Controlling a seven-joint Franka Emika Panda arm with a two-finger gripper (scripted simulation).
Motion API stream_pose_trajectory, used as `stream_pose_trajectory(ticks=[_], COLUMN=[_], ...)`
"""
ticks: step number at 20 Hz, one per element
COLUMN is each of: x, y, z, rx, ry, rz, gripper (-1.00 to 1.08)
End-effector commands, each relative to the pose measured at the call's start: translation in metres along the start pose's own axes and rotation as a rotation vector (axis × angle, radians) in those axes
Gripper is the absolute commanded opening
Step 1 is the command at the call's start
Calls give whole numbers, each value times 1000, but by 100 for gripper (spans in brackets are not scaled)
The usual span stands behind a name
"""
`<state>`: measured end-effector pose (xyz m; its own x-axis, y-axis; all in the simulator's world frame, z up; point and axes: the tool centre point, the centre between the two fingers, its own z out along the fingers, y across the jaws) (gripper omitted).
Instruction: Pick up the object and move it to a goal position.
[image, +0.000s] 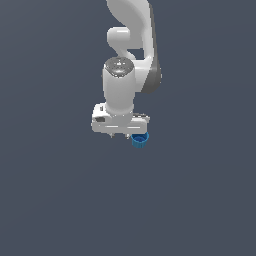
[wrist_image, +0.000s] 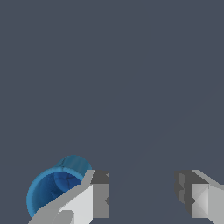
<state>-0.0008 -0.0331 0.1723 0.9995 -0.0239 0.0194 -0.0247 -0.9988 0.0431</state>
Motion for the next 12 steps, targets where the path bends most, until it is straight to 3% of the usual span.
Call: stream_pose_trajectory(ticks=[1, 12], x=[-1, -8], y=[-3, -27], z=[2, 17], rx=[-5, -46], ry=[4, 49], rz=[8, 92], gripper=[28, 28])
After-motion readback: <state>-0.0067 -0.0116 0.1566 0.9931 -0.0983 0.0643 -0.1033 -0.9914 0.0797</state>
